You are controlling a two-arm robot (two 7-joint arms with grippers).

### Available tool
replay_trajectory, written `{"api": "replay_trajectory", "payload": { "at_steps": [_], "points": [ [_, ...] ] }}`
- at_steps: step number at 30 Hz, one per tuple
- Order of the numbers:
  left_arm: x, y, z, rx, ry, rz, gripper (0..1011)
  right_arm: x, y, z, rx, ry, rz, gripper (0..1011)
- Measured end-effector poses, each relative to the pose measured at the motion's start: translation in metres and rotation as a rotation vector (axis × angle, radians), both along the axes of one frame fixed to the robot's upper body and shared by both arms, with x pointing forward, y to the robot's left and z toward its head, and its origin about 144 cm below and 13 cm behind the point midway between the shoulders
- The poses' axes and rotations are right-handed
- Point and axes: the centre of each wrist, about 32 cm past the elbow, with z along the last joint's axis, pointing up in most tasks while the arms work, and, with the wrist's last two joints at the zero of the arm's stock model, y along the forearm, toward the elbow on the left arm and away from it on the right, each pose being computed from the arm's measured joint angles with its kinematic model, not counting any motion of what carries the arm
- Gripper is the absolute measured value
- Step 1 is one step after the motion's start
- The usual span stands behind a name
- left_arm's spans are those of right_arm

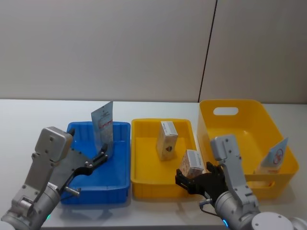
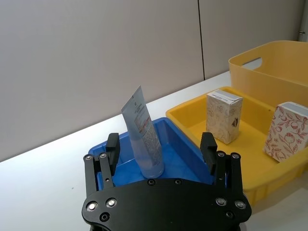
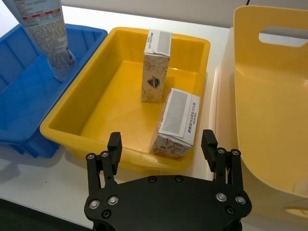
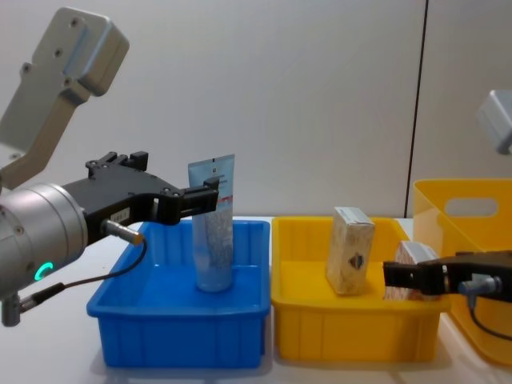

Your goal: Bimanual collaborative sorting of washing and personal care products

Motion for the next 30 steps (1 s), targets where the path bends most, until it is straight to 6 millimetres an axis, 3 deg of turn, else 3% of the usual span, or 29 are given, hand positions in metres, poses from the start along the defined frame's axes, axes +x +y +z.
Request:
{"api": "replay_trajectory", "payload": {
  "at_steps": [30],
  "points": [
    [0.0, 0.0, 0.0, 0.0, 0.0, 0.0, 1001, 0.0077, 0.0085, -0.0085, -0.013, 0.031, -0.037, 1003]
  ]
}}
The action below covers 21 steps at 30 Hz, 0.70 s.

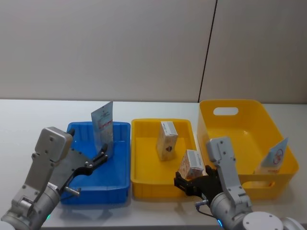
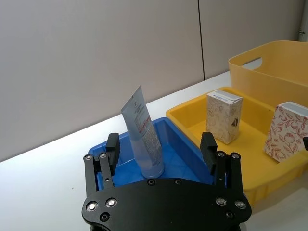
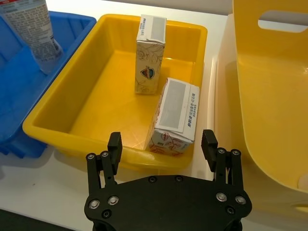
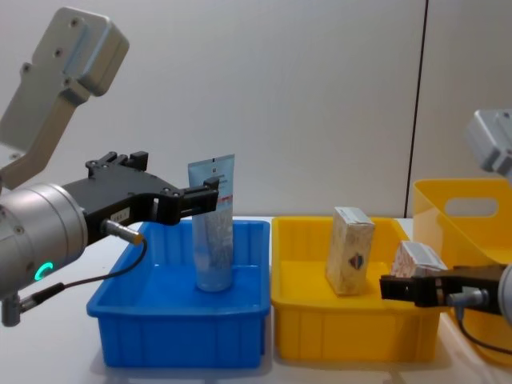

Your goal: Bimanual collaborative sorting of washing and personal care products

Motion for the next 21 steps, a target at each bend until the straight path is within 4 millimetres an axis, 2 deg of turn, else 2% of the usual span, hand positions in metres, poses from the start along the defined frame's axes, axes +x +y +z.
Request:
{"api": "replay_trajectory", "payload": {
  "at_steps": [21],
  "points": [
    [0.0, 0.0, 0.0, 0.0, 0.0, 0.0, 1001, 0.013, 0.008, -0.01, -0.007, -0.029, -0.041, 1003]
  ]
}}
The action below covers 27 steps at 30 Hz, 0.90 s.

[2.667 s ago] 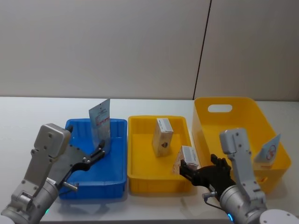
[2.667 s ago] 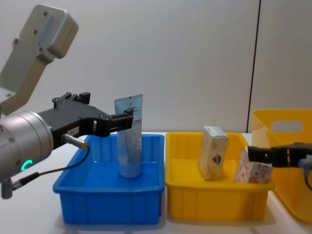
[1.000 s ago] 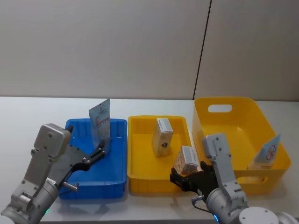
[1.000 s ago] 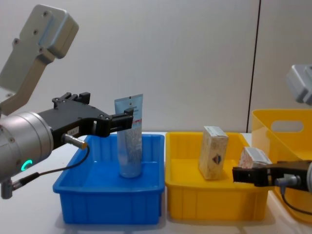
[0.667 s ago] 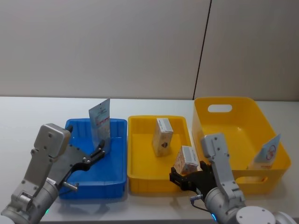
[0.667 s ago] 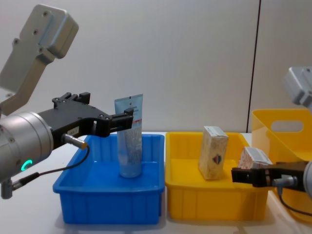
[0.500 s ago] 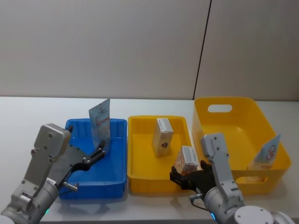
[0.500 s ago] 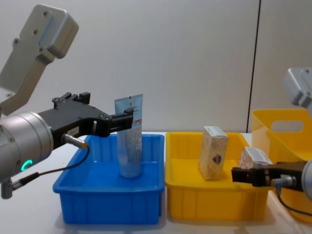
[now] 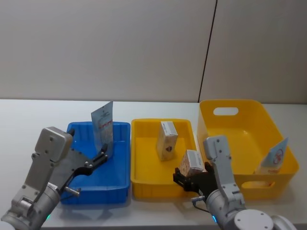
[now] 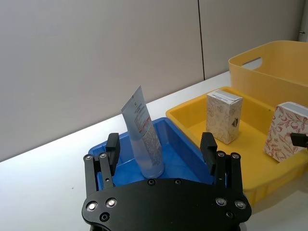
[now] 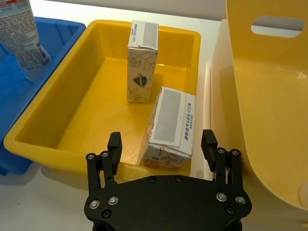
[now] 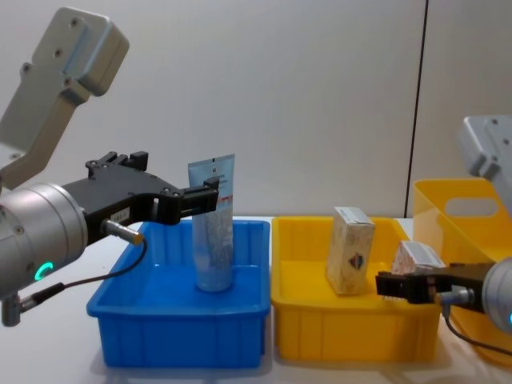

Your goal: Bimanual collaborative sorting of washing and personal care products

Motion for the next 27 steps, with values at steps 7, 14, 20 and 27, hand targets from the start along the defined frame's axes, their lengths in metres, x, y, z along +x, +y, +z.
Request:
{"api": "replay_trajectory", "payload": {
  "at_steps": [7, 14, 20, 27],
  "points": [
    [0.0, 0.0, 0.0, 0.0, 0.0, 0.0, 1001, 0.0027, 0.0024, -0.0016, -0.002, -0.008, -0.002, 952],
    [0.0, 0.0, 0.0, 0.0, 0.0, 0.0, 1001, 0.0044, 0.0037, -0.0028, -0.003, -0.013, -0.004, 791],
    [0.0, 0.0, 0.0, 0.0, 0.0, 0.0, 1001, 0.0054, 0.0045, -0.0036, -0.003, -0.015, -0.005, 590],
    [0.0, 0.0, 0.0, 0.0, 0.0, 0.0, 1001, 0.0058, 0.0051, -0.0039, -0.003, -0.016, -0.005, 391]
  ]
}}
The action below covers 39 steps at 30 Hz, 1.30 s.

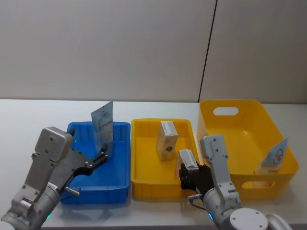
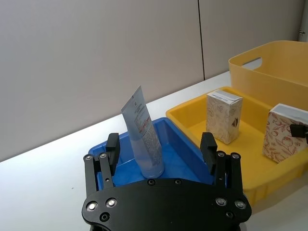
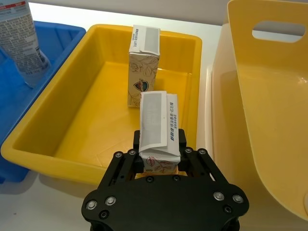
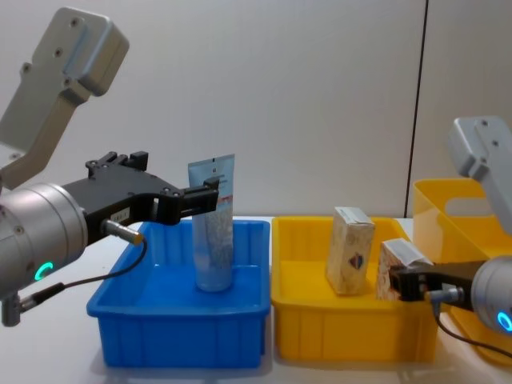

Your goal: Bimanual collaborative sorting of washing and personal care products

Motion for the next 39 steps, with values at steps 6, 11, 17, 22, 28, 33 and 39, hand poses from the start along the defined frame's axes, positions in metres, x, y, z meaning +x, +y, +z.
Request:
{"api": "replay_trajectory", "payload": {
  "at_steps": [6, 11, 17, 22, 28, 33, 39],
  "points": [
    [0.0, 0.0, 0.0, 0.0, 0.0, 0.0, 1001, 0.0, 0.0, 0.001, 0.007, -0.009, 0.003, 308],
    [0.0, 0.0, 0.0, 0.0, 0.0, 0.0, 1001, 0.0, 0.001, 0.006, 0.037, -0.047, 0.015, 299],
    [0.0, 0.0, 0.0, 0.0, 0.0, 0.0, 1001, 0.001, 0.003, 0.018, 0.098, -0.107, 0.032, 299],
    [0.0, 0.0, 0.0, 0.0, 0.0, 0.0, 1001, 0.003, 0.004, 0.031, 0.154, -0.16, 0.044, 299],
    [0.0, 0.0, 0.0, 0.0, 0.0, 0.0, 1002, 0.008, 0.005, 0.056, 0.246, -0.243, 0.053, 299],
    [0.0, 0.0, 0.0, 0.0, 0.0, 0.0, 1001, 0.011, 0.002, 0.078, 0.309, -0.306, 0.041, 299],
    [0.0, 0.0, 0.0, 0.0, 0.0, 0.0, 1001, 0.015, -0.007, 0.101, 0.361, -0.374, -0.005, 299]
  ]
}}
